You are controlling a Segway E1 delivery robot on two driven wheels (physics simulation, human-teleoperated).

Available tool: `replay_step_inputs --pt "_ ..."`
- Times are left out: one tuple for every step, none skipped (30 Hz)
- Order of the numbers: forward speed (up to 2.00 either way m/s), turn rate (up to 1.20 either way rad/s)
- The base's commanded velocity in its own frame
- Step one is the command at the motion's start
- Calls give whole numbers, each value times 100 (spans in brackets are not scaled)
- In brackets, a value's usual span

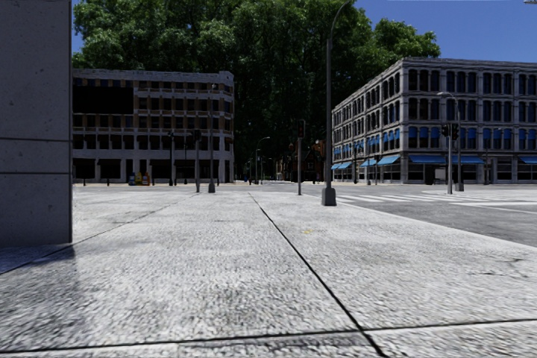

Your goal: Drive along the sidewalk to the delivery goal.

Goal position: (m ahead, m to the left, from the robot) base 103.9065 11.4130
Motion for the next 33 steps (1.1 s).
replay_step_inputs --pt "182 0" --pt "181 0" --pt "181 0" --pt "181 0" --pt "180 0" --pt "180 0" --pt "179 0" --pt "179 0" --pt "178 0" --pt "178 0" --pt "177 0" --pt "175 0" --pt "175 0" --pt "174 0" --pt "172 0" --pt "172 0" --pt "171 0" --pt "171 0" --pt "171 0" --pt "170 0" --pt "170 0" --pt "170 0" --pt "170 0" --pt "170 0" --pt "170 0" --pt "170 0" --pt "170 0" --pt "168 0" --pt "168 0" --pt "166 0" --pt "166 0" --pt "165 0" --pt "165 0"
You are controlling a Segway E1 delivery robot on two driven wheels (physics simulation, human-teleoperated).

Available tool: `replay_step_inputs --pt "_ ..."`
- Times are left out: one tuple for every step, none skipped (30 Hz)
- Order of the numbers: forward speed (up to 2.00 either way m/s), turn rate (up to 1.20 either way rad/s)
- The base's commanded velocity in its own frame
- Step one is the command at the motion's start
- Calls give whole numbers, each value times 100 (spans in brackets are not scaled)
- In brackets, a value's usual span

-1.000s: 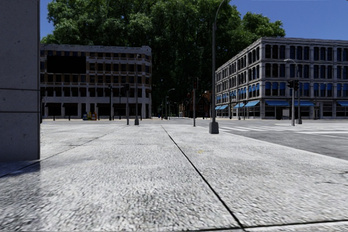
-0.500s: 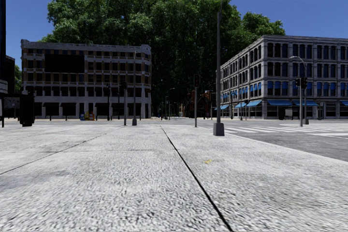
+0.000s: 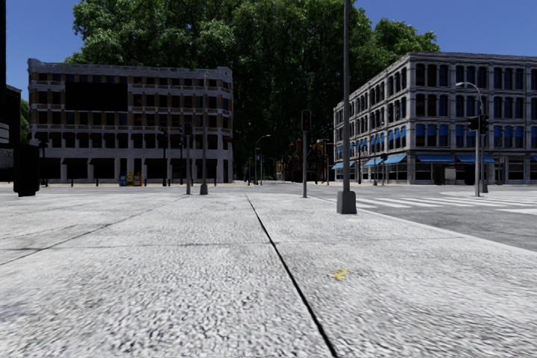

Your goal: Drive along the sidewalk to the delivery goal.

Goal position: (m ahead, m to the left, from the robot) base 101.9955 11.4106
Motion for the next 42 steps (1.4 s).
replay_step_inputs --pt "165 0" --pt "165 0" --pt "165 0" --pt "165 0" --pt "165 0" --pt "165 0" --pt "165 0" --pt "165 0" --pt "165 0" --pt "165 0" --pt "165 0" --pt "165 0" --pt "165 0" --pt "165 0" --pt "165 0" --pt "165 0" --pt "165 0" --pt "165 0" --pt "165 0" --pt "164 0" --pt "164 0" --pt "164 0" --pt "164 0" --pt "164 0" --pt "163 0" --pt "163 0" --pt "163 0" --pt "162 0" --pt "162 0" --pt "162 0" --pt "162 0" --pt "162 0" --pt "162 0" --pt "162 0" --pt "162 0" --pt "162 0" --pt "162 0" --pt "162 0" --pt "162 0" --pt "161 0" --pt "161 0" --pt "161 0"
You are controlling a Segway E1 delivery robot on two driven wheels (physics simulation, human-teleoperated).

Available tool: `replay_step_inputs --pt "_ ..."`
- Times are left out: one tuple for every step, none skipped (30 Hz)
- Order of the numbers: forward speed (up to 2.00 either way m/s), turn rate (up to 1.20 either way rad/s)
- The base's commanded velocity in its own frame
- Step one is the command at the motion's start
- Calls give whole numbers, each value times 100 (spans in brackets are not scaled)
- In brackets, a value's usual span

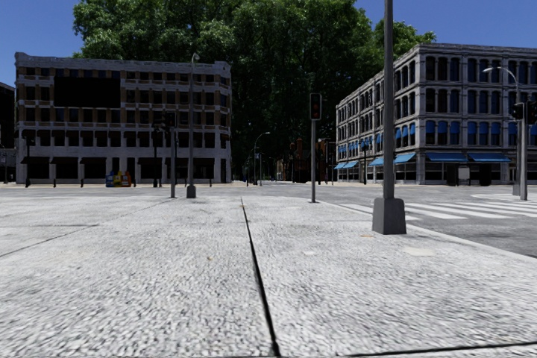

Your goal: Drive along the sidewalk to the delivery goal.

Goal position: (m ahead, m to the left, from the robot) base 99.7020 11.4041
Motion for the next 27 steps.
replay_step_inputs --pt "161 0" --pt "161 0" --pt "161 0" --pt "161 0" --pt "161 0" --pt "161 0" --pt "161 0" --pt "161 0" --pt "161 0" --pt "161 0" --pt "161 0" --pt "161 0" --pt "161 0" --pt "161 0" --pt "161 0" --pt "161 0" --pt "161 0" --pt "161 0" --pt "161 0" --pt "161 0" --pt "161 0" --pt "161 0" --pt "161 0" --pt "161 0" --pt "161 0" --pt "161 0" --pt "161 0"
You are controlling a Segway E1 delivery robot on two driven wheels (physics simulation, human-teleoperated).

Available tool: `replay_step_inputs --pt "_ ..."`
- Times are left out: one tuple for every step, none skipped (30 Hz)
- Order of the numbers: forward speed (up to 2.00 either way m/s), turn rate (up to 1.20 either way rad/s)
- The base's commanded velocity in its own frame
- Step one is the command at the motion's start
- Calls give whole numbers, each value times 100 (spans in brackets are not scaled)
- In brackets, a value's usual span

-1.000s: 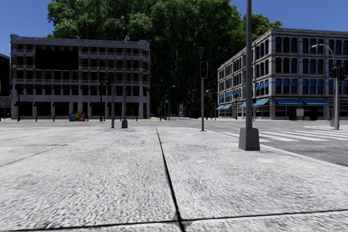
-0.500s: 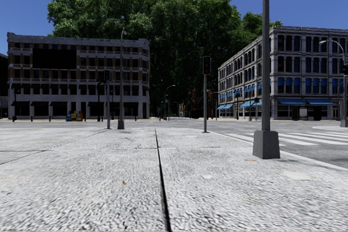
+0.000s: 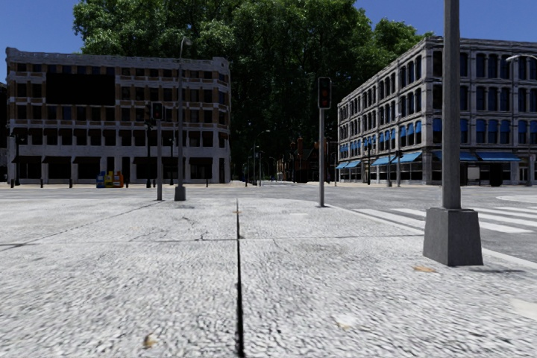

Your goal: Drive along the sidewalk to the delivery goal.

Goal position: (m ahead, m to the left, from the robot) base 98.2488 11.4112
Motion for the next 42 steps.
replay_step_inputs --pt "162 0" --pt "162 0" --pt "162 0" --pt "164 0" --pt "164 0" --pt "166 0" --pt "168 0" --pt "169 0" --pt "169 0" --pt "169 0" --pt "169 0" --pt "169 0" --pt "169 0" --pt "170 0" --pt "170 0" --pt "170 0" --pt "170 0" --pt "170 0" --pt "170 0" --pt "169 0" --pt "164 0" --pt "157 0" --pt "154 0" --pt "152 0" --pt "150 0" --pt "148 0" --pt "147 0" --pt "146 0" --pt "145 0" --pt "143 0" --pt "141 0" --pt "138 0" --pt "134 0" --pt "131 0" --pt "131 0" --pt "130 0" --pt "128 0" --pt "127 0" --pt "125 0" --pt "122 0" --pt "119 0" --pt "116 0"
